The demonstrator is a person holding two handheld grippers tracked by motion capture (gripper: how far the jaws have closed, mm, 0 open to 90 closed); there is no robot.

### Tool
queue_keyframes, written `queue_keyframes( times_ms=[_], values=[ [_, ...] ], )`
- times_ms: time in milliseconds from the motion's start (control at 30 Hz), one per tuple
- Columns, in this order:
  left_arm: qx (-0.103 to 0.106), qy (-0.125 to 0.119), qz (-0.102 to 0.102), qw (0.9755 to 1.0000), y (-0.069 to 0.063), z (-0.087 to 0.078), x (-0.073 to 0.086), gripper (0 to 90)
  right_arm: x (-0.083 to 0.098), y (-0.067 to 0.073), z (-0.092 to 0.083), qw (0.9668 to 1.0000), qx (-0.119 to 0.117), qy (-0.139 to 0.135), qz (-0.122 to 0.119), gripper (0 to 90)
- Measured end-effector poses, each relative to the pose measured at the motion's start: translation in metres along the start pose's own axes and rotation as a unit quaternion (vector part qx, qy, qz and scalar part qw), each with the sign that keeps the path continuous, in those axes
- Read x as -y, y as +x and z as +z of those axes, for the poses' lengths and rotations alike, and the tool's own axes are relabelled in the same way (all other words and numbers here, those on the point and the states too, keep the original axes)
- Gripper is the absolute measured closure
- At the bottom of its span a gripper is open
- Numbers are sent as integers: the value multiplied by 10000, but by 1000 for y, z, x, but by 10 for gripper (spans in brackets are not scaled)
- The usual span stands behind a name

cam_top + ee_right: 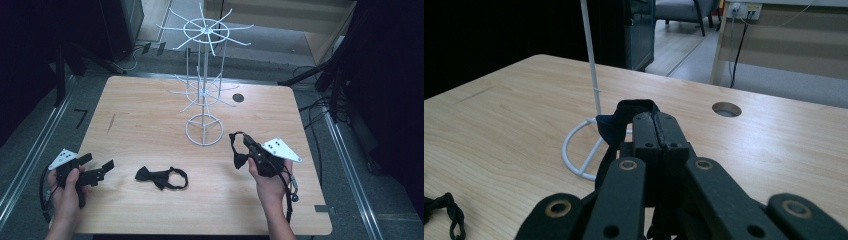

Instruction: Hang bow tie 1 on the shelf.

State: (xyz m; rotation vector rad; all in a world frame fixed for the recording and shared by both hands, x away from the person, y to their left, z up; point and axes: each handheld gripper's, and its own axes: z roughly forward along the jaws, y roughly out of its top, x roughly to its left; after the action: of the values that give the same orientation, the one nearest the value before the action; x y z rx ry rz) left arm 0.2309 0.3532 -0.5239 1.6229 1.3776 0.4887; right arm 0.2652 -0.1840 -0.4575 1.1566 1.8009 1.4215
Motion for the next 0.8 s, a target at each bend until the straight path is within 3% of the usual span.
queue_keyframes(
  times_ms=[800],
  values=[
    [10,0,-12,10000,0,0,0,14,-20,6,4,9998,-58,-146,-127,899]
  ],
)
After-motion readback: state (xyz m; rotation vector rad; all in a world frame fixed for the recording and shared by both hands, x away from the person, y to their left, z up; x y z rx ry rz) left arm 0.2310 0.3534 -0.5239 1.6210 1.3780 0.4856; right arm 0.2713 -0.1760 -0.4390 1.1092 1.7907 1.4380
